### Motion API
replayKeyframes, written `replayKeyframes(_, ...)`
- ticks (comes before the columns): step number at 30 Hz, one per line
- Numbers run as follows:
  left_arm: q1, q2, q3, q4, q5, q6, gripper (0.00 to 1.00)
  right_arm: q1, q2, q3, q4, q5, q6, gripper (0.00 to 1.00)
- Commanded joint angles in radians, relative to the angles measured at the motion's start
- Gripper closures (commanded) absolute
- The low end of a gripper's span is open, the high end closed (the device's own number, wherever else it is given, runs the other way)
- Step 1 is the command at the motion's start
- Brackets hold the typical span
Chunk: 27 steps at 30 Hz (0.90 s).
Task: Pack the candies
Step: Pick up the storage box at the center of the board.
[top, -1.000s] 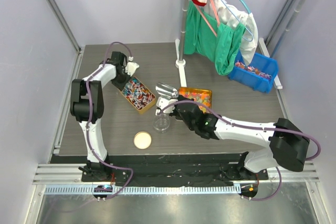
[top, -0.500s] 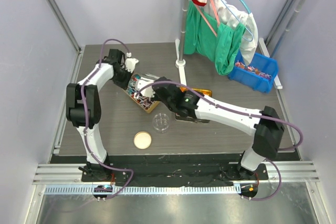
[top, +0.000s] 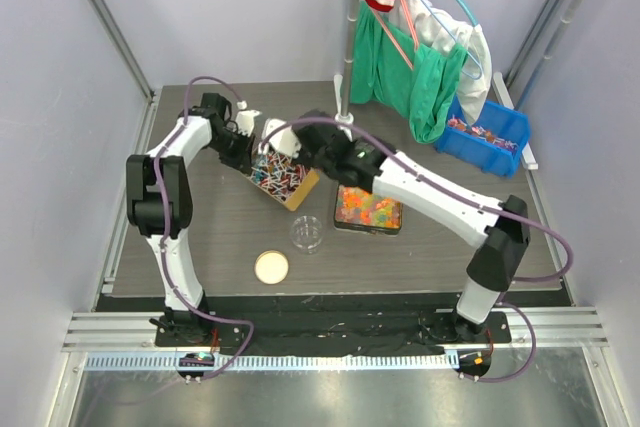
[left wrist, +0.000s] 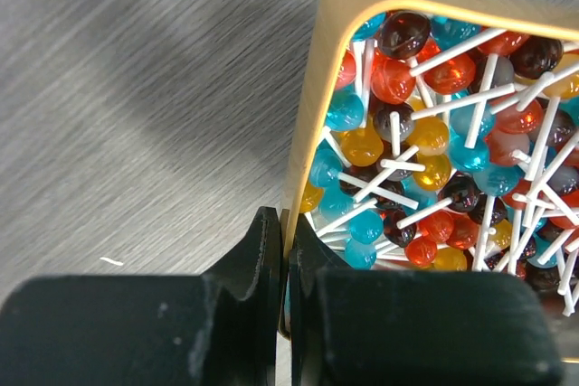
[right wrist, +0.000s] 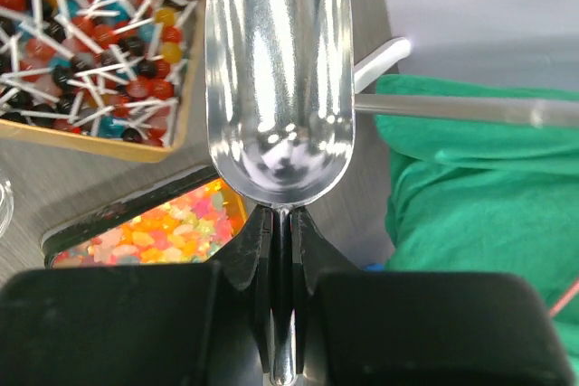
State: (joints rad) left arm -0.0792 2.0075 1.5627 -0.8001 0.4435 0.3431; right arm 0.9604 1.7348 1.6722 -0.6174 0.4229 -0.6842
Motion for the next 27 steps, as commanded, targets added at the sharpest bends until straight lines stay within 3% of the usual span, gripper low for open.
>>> replayKeyframes(1,0.05,0.036,0.102,-0.099,0.198,-0.091,1.0,-0.06,-0.122,0.129,-0.106,-0.105,0.118,0.99)
replayKeyframes(9,0.076,0.105,0.16,-0.192,0.359,-0.116,1.0,-0.06,-0.153,0.159,-0.156,-0.127,0.144,0.99)
replayKeyframes(14,0.076,0.125,0.157,-0.205,0.368,-0.112,1.0,-0.061,-0.118,0.204,-0.174,-0.17,0.172,0.99)
replayKeyframes(20,0.108,0.175,0.178,-0.272,0.518,-0.072,1.0,-0.06,-0.063,0.244,-0.193,-0.196,0.172,0.99)
replayKeyframes(27,0.11,0.128,0.117,-0.166,0.356,-0.142,0.99,-0.054,-0.038,0.251,-0.194,-0.182,0.161,0.99)
